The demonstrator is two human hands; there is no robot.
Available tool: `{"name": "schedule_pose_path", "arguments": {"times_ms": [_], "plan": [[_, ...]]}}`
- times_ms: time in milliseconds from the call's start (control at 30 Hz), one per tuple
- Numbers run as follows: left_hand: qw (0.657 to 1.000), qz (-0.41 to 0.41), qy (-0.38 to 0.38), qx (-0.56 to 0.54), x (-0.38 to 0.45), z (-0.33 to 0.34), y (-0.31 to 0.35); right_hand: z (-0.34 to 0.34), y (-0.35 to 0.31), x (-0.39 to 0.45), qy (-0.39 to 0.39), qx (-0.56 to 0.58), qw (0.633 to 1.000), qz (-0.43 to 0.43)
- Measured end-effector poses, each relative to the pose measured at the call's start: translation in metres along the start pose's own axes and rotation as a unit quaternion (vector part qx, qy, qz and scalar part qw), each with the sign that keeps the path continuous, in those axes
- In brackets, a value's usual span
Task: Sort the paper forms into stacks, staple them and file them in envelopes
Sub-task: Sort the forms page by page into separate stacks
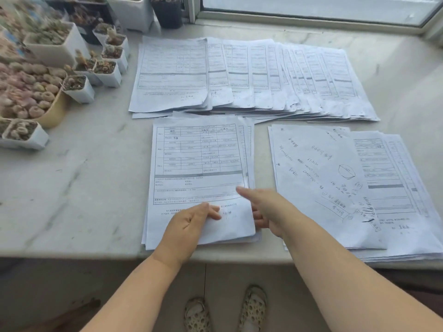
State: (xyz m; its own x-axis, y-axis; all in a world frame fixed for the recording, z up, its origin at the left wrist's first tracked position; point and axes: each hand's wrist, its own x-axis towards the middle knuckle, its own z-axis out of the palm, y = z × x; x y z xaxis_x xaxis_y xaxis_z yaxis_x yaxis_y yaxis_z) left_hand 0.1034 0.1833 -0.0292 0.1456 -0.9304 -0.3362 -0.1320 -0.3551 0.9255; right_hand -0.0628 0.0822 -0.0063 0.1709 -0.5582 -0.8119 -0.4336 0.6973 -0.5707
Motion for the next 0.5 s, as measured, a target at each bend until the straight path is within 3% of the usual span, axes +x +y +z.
{"name": "schedule_pose_path", "arguments": {"times_ms": [100, 167, 333, 500], "plan": [[0.998, 0.019, 0.049, 0.019, -0.011, -0.004, 0.018, 0.006, 0.009, 0.004, 0.055, -0.119, 0.987, -0.091], [0.991, 0.063, 0.115, 0.025, -0.016, -0.010, 0.034, -0.004, 0.009, -0.006, 0.058, -0.111, 0.983, -0.137], [0.957, 0.139, 0.237, 0.090, -0.007, -0.031, 0.076, -0.062, -0.022, -0.032, 0.068, 0.110, 0.976, -0.176], [0.951, 0.132, 0.236, 0.149, 0.042, -0.048, 0.084, -0.102, -0.084, -0.007, 0.097, 0.340, 0.921, -0.165]]}}
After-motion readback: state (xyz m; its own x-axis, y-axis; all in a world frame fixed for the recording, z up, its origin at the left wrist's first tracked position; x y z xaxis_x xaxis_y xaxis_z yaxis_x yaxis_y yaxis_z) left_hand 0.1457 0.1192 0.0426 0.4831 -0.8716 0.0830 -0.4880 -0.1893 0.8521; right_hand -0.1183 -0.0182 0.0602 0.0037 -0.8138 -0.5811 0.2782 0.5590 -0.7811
